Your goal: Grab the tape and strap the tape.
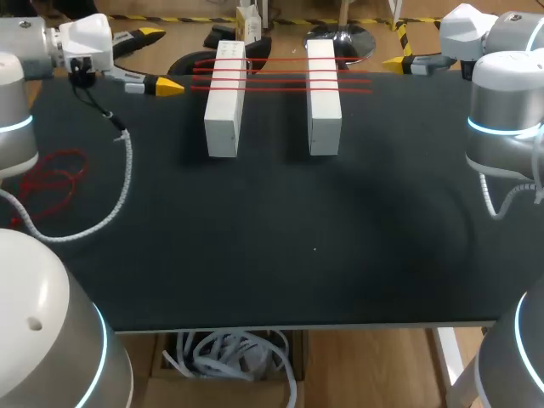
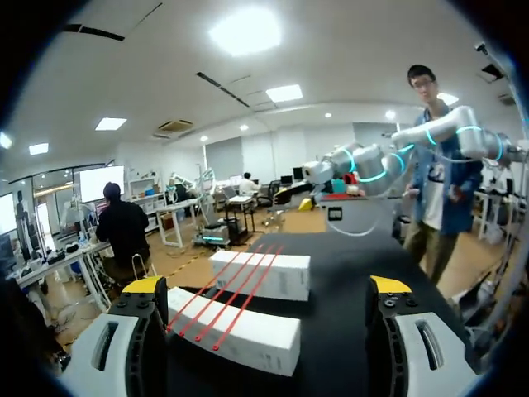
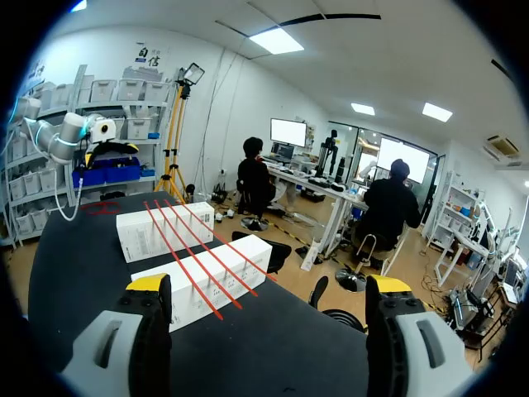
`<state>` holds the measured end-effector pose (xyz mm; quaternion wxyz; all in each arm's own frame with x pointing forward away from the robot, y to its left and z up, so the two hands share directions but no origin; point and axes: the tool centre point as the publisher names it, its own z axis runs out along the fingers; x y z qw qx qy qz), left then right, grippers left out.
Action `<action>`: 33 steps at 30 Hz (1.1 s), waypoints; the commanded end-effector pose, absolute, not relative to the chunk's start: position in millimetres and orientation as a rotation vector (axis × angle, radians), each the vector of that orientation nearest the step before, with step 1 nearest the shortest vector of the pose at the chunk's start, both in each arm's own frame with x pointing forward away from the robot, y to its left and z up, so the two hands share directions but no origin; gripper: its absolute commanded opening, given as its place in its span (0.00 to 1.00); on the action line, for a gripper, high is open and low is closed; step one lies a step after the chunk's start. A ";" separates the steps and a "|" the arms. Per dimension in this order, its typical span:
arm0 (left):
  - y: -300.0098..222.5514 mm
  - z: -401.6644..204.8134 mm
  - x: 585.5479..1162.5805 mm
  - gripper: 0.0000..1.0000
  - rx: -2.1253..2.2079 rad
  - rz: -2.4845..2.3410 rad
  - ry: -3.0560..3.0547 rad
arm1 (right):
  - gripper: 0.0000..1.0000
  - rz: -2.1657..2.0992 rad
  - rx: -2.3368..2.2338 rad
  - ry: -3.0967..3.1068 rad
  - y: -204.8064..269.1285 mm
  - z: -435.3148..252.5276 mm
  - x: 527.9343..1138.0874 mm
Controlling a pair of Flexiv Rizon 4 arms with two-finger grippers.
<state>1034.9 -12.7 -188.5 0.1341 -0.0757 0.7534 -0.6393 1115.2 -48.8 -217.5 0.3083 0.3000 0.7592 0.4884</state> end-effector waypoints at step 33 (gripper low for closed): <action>-28.8 -251.3 1096.3 0.49 0.146 -1.912 2.388 | 1.00 1.291 0.793 2.010 -49.3 -216.9 1114.8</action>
